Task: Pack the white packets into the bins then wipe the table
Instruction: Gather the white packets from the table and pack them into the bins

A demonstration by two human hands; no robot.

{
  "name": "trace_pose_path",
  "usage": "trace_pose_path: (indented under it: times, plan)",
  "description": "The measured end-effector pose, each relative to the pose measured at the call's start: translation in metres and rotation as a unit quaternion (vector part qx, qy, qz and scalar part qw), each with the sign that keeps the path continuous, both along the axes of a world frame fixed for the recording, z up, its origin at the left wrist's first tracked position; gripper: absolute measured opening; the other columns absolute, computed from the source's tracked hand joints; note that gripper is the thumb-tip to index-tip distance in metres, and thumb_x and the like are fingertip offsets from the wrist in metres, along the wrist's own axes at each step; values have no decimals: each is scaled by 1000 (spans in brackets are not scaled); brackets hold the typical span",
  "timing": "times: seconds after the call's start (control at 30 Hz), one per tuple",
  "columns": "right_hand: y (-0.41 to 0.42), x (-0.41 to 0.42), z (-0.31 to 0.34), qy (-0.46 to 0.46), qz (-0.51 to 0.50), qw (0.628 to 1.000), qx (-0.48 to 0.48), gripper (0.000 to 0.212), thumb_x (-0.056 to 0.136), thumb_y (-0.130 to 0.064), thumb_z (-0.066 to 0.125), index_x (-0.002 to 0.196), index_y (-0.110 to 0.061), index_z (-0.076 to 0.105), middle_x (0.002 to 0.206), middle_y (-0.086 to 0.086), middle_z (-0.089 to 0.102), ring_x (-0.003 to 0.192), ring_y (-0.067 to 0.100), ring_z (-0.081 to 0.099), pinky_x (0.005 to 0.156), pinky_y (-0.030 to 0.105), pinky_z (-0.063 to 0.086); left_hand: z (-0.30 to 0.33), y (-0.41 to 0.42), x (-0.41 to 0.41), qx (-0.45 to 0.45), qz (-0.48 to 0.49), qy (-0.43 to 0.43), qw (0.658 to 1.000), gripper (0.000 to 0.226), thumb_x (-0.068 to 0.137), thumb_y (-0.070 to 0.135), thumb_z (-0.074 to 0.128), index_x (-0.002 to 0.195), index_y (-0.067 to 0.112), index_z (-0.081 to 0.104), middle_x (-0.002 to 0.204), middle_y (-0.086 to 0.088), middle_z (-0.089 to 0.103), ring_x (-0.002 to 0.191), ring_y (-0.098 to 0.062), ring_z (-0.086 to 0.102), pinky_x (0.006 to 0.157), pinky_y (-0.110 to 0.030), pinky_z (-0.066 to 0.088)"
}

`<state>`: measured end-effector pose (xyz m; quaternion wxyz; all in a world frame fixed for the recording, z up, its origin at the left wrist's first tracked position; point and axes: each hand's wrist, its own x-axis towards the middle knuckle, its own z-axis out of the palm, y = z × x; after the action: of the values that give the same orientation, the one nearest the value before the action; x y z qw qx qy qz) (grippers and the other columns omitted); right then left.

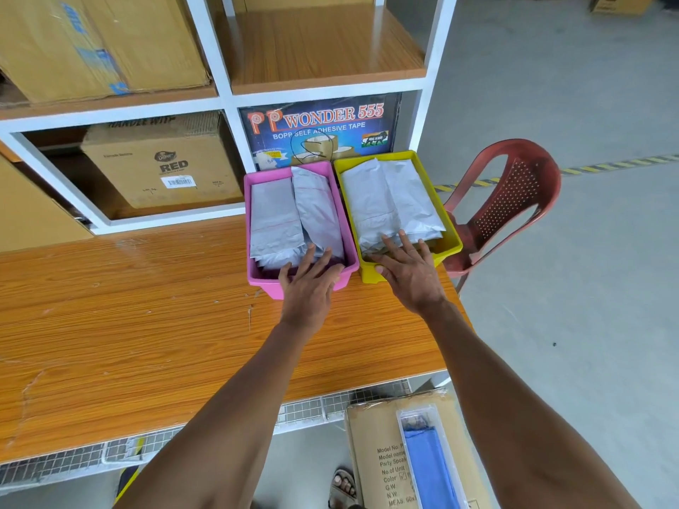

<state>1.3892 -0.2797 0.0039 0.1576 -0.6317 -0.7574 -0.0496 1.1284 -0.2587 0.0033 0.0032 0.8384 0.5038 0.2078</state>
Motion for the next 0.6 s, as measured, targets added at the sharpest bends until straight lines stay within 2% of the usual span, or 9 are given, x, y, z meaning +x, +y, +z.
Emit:
trace_pose_path:
  times: [0.13, 0.33, 0.47, 0.6]
  plan:
    - [-4, 5, 1, -5, 10, 1000, -10, 59, 110, -57, 20, 137, -34, 67, 167, -1, 39, 160, 30, 19, 124, 61, 22, 2, -3, 0, -7, -7, 4, 1000, 39, 100, 16, 66, 135, 34, 66, 163, 8, 47, 160, -23, 26, 110, -60, 27]
    - [-6, 1, 11, -1, -10, 998, -60, 60, 108, -58, 16, 147, -40, 58, 168, -2, 36, 162, 26, 12, 128, 56, 13, 6, -4, 2, -20, -7, -1, 1000, 40, 101, 14, 65, 136, 32, 66, 164, 7, 46, 160, -23, 26, 110, -60, 25]
    - [-4, 2, 20, -5, -6, 995, -103, 51, 110, -53, 28, 152, -40, 52, 171, -2, 30, 163, 24, 6, 129, 53, 5, 7, -4, 2, -28, -6, 2, 1000, 41, 101, 14, 64, 138, 33, 66, 165, 8, 45, 161, -23, 24, 111, -62, 25]
    - [-5, 3, 19, 7, 1, 996, -90, 46, 110, -48, 36, 151, -38, 54, 170, 0, 32, 162, 26, 8, 129, 54, 5, 7, -3, 2, -37, -5, 9, 999, 42, 103, 15, 63, 140, 34, 64, 166, 9, 42, 162, -23, 21, 112, -64, 24]
